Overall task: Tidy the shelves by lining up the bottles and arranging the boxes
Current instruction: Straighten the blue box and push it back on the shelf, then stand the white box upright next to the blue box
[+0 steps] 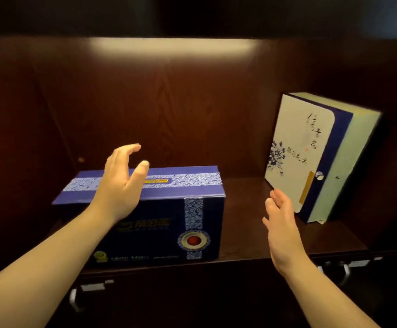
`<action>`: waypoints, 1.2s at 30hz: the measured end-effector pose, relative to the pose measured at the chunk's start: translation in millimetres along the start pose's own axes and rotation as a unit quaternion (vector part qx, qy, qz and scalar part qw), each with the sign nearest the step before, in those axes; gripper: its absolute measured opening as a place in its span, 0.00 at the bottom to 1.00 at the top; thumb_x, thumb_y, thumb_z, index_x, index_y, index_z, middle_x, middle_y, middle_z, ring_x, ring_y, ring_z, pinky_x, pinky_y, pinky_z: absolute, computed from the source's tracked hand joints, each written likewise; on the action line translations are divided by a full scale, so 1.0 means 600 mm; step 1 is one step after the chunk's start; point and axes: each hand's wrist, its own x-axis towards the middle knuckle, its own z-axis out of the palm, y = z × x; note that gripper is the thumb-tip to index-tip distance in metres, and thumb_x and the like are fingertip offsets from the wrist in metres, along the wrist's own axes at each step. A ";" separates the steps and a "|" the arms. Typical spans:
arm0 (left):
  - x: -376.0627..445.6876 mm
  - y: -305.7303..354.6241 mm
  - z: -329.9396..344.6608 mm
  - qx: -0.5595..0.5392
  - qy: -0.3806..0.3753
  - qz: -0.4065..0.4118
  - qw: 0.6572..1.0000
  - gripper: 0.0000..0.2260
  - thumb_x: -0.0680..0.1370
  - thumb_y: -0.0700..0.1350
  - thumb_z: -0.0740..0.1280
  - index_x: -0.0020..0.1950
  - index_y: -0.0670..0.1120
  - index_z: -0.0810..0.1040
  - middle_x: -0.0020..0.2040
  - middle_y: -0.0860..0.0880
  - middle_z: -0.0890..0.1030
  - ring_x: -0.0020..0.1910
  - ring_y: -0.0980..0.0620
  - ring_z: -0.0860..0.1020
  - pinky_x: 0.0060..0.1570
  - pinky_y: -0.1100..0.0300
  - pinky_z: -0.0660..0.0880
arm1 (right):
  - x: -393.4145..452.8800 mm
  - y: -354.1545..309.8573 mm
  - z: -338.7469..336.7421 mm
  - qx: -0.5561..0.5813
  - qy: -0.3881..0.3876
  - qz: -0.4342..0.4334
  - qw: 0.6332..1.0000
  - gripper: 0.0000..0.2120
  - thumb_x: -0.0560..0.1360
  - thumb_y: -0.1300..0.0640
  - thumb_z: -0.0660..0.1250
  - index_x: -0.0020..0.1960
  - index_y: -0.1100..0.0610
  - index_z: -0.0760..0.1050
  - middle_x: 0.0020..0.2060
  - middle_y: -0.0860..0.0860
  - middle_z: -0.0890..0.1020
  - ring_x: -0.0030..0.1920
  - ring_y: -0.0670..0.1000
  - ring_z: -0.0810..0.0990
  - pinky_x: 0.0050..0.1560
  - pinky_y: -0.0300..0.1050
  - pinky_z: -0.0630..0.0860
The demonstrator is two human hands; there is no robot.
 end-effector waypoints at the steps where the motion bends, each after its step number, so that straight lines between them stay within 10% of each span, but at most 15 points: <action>1: 0.018 0.019 0.026 -0.025 -0.016 -0.007 1.000 0.24 0.79 0.56 0.57 0.71 0.47 0.69 0.67 0.53 0.69 0.69 0.53 0.66 0.67 0.62 0.60 | 0.011 -0.010 -0.017 -0.006 0.016 -0.013 1.000 0.32 0.71 0.34 0.58 0.74 0.40 0.61 0.67 0.38 0.67 0.67 0.42 0.67 0.67 0.47 0.64; 4: 0.075 0.069 0.110 -0.087 -0.064 -0.023 0.994 0.23 0.79 0.57 0.57 0.71 0.49 0.69 0.68 0.52 0.71 0.69 0.53 0.68 0.66 0.52 0.66 | 0.048 -0.034 -0.075 -0.029 0.075 -0.056 0.995 0.32 0.72 0.35 0.58 0.74 0.41 0.61 0.69 0.41 0.66 0.69 0.42 0.65 0.66 0.44 0.64; 9: 0.169 0.142 0.259 -0.153 -0.120 -0.049 0.980 0.18 0.83 0.55 0.57 0.71 0.51 0.69 0.65 0.57 0.73 0.63 0.63 0.70 0.52 0.72 0.63 | 0.125 -0.063 -0.168 -0.061 0.157 -0.133 0.977 0.23 0.80 0.45 0.64 0.72 0.41 0.61 0.70 0.46 0.68 0.69 0.42 0.66 0.63 0.40 0.68; 14: 0.270 0.197 0.416 -0.193 -0.154 -0.129 0.960 0.21 0.81 0.61 0.55 0.71 0.54 0.68 0.59 0.61 0.72 0.59 0.61 0.70 0.56 0.63 0.65 | 0.227 -0.101 -0.226 -0.127 0.225 -0.179 0.949 0.36 0.75 0.43 0.70 0.76 0.45 0.55 0.72 0.45 0.62 0.63 0.32 0.64 0.48 0.24 0.67; 21: 0.388 0.253 0.592 -0.305 -0.162 -0.284 0.894 0.29 0.79 0.62 0.57 0.77 0.50 0.63 0.75 0.49 0.69 0.72 0.46 0.67 0.71 0.42 0.63 | 0.358 -0.130 -0.246 -0.221 0.266 -0.128 0.930 0.62 0.61 0.38 0.80 0.78 0.39 0.39 0.79 0.51 0.53 0.77 0.58 0.56 0.70 0.66 0.65; 36: 0.441 0.259 0.717 -0.386 -0.155 -0.336 0.845 0.30 0.79 0.66 0.55 0.75 0.51 0.69 0.69 0.48 0.76 0.66 0.46 0.73 0.71 0.42 0.63 | 0.387 -0.100 -0.270 -0.191 0.256 -0.170 0.932 0.59 0.62 0.41 0.81 0.77 0.36 0.41 0.70 0.40 0.59 0.71 0.50 0.64 0.58 0.56 0.79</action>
